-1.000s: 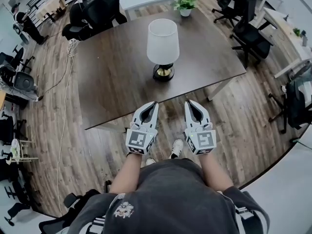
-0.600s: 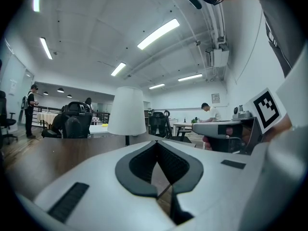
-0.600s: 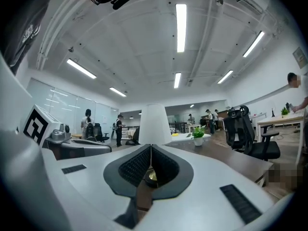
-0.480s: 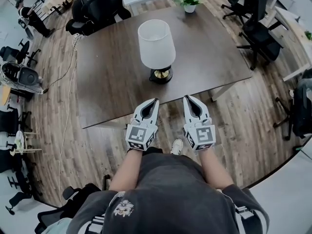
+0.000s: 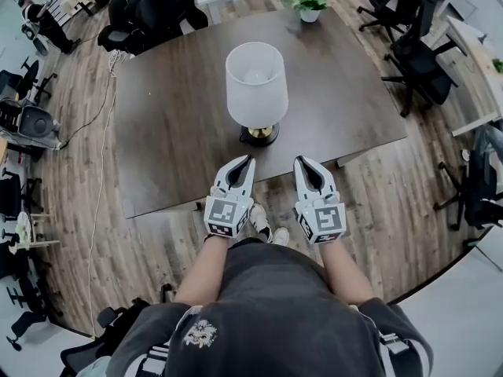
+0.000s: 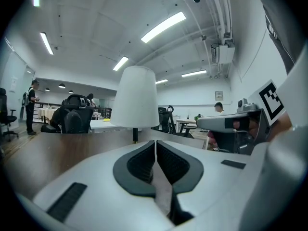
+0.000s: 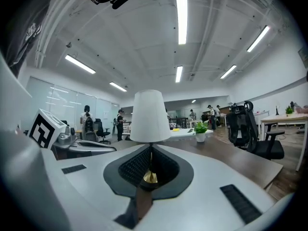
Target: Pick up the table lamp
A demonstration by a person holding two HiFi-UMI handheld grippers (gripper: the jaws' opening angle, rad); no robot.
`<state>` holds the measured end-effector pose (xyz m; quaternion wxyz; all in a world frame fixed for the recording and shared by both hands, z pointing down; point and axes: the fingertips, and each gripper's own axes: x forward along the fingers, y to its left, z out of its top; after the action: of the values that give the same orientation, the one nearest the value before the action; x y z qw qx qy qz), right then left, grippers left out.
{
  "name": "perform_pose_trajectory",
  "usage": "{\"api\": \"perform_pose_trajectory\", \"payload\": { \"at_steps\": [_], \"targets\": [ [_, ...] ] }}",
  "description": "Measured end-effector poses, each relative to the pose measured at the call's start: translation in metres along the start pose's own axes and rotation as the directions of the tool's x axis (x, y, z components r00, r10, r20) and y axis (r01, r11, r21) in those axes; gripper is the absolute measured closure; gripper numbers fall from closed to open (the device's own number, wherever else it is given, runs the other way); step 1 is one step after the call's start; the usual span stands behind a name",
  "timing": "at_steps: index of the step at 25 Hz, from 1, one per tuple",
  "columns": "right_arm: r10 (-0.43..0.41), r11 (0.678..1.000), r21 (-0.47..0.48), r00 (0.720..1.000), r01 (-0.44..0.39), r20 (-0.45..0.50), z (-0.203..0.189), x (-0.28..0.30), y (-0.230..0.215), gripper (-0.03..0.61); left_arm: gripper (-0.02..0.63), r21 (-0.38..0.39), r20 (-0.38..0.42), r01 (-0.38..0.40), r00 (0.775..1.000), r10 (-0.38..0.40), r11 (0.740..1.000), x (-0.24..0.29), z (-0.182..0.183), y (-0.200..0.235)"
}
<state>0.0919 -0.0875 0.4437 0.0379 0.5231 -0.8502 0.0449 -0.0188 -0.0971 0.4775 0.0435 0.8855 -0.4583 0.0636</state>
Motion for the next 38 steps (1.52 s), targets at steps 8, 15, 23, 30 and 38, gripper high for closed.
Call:
{"api": "perform_pose_trajectory", "payload": {
  "at_steps": [8, 15, 23, 30, 38],
  "targets": [
    [-0.043, 0.999, -0.025, 0.997, 0.041, -0.060, -0.009, 0.050, -0.024, 0.552, 0.614, -0.005, -0.047, 0.041, 0.998, -0.041, 0.999, 0.054, -0.018, 0.032],
    [-0.064, 0.998, 0.008, 0.991, 0.066, -0.116, -0.039, 0.076, -0.038, 0.552, 0.612, -0.024, -0.078, 0.020, 0.997, -0.022, 1.000, 0.084, -0.040, 0.054],
    [0.013, 0.998, 0.066, 0.984, -0.001, -0.178, -0.079, 0.095, -0.049, 0.552, 0.409, -0.007, -0.130, 0.021, 0.991, -0.022, 1.000, 0.116, -0.073, 0.054],
    [0.056, 0.997, 0.070, 0.975, -0.041, -0.217, -0.097, 0.110, -0.051, 0.552, 0.313, 0.045, -0.185, 0.044, 0.982, -0.035, 0.998, 0.145, -0.095, 0.063],
    [0.058, 0.997, 0.056, 0.969, -0.045, -0.241, -0.107, 0.112, -0.060, 0.552, 0.296, 0.064, -0.236, 0.084, 0.969, -0.067, 0.994, 0.174, -0.121, 0.058]
  ]
}}
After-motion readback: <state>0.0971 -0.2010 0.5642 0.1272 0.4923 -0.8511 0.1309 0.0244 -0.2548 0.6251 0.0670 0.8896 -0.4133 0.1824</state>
